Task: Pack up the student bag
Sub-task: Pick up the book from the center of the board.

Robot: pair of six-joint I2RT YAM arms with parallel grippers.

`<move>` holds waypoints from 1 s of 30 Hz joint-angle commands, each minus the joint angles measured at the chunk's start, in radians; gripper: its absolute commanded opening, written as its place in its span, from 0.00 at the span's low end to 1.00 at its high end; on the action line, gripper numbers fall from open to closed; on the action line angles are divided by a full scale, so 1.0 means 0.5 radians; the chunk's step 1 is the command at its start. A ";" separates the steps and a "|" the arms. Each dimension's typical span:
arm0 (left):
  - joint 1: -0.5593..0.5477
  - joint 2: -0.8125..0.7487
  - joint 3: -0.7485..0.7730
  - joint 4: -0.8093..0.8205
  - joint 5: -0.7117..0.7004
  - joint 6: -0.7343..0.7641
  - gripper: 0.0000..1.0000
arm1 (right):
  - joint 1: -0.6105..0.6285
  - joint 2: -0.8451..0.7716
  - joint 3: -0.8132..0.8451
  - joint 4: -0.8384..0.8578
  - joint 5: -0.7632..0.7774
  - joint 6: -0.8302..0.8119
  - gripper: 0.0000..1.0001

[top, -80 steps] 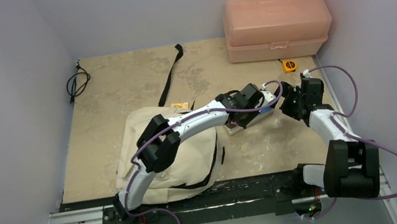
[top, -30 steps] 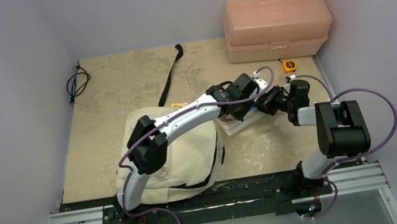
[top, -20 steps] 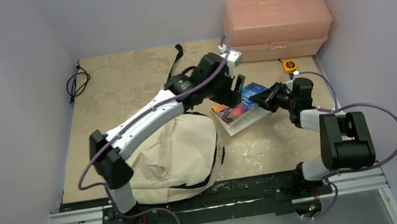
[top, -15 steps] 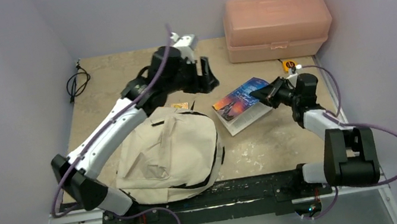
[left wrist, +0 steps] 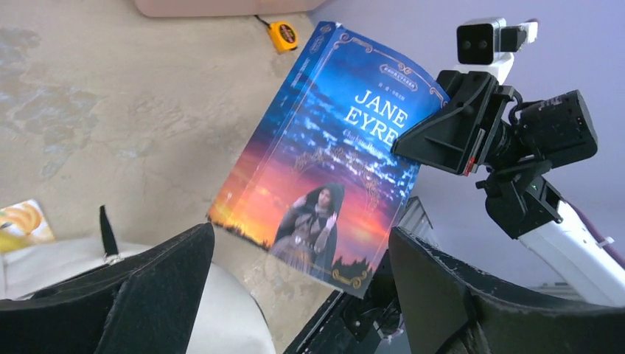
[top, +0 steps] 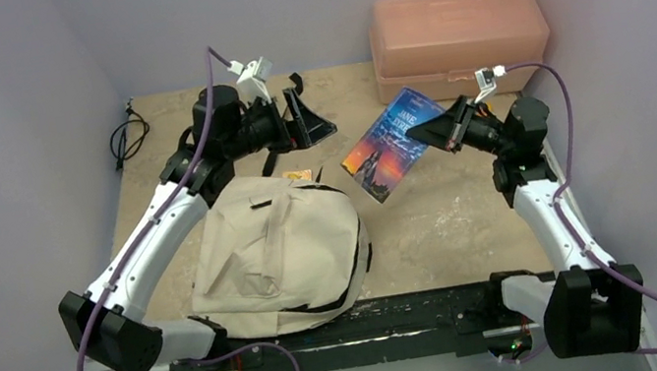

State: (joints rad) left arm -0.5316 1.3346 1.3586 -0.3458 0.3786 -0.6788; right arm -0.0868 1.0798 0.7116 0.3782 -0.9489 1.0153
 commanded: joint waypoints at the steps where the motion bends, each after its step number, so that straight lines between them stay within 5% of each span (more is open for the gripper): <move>1: 0.024 0.120 0.023 0.300 0.387 0.088 0.89 | 0.125 -0.128 0.188 0.439 -0.249 0.086 0.00; 9: 0.042 0.243 -0.086 0.574 0.736 0.057 0.89 | 0.330 -0.201 0.298 0.387 -0.346 -0.025 0.00; 12: 0.042 0.319 -0.185 0.933 0.928 -0.139 0.89 | 0.354 -0.201 0.296 0.392 -0.367 -0.029 0.00; 20: 0.037 0.525 -0.562 2.456 1.295 -1.140 0.62 | 0.419 -0.202 0.300 0.419 -0.390 -0.024 0.00; 26: 0.023 0.658 -0.643 2.965 1.311 -1.506 0.39 | 0.442 -0.196 0.292 0.415 -0.397 -0.042 0.00; 30: 0.022 0.714 -0.663 3.209 1.319 -1.685 0.35 | 0.454 -0.191 0.277 0.410 -0.394 -0.054 0.00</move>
State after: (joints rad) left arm -0.5076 1.6920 1.0187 0.9398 0.9894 -1.3617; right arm 0.1261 1.0107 0.7856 0.4812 -1.1744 1.0122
